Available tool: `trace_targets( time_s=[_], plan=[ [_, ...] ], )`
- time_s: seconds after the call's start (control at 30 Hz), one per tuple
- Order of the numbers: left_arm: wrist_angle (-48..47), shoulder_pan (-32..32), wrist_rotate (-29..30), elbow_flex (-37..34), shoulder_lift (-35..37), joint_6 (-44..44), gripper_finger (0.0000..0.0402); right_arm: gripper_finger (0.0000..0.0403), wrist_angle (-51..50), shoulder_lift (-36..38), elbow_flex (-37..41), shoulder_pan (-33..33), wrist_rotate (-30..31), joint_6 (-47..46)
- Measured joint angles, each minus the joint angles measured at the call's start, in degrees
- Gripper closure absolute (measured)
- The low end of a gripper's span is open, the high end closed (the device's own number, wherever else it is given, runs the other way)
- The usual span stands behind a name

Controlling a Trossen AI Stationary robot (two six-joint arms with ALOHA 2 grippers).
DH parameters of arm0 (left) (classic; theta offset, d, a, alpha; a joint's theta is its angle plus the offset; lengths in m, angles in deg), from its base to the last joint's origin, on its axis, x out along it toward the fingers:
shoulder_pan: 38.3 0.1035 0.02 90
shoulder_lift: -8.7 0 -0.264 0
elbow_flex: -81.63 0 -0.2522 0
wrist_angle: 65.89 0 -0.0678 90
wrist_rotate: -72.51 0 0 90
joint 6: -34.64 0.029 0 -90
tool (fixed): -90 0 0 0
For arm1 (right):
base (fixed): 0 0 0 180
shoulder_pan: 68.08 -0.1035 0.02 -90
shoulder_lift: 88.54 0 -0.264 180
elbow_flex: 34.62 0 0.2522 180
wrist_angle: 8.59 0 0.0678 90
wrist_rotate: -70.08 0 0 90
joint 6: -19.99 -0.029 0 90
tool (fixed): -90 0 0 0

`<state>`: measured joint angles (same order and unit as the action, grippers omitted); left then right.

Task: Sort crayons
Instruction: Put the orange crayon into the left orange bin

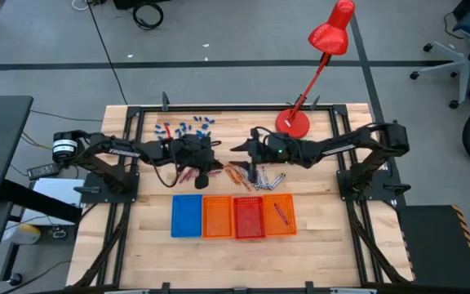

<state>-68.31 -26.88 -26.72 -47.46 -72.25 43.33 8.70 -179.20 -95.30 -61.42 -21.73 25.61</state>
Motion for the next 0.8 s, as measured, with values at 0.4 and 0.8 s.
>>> trace_targets(
  time_s=[0.4, 0.8],
  plan=[
    [0.28, -12.24, 0.02, 0.00, 0.00, 6.99, 0.0369, 0.0188, -12.19, 14.05, 4.69, -1.34, 5.73, -2.75],
    [0.09, -23.35, 5.17, 0.02, 0.00, 36.02, 0.0369, 0.0190, 0.20, 18.31, 15.86, -1.54, 9.58, -9.18]
  ],
)
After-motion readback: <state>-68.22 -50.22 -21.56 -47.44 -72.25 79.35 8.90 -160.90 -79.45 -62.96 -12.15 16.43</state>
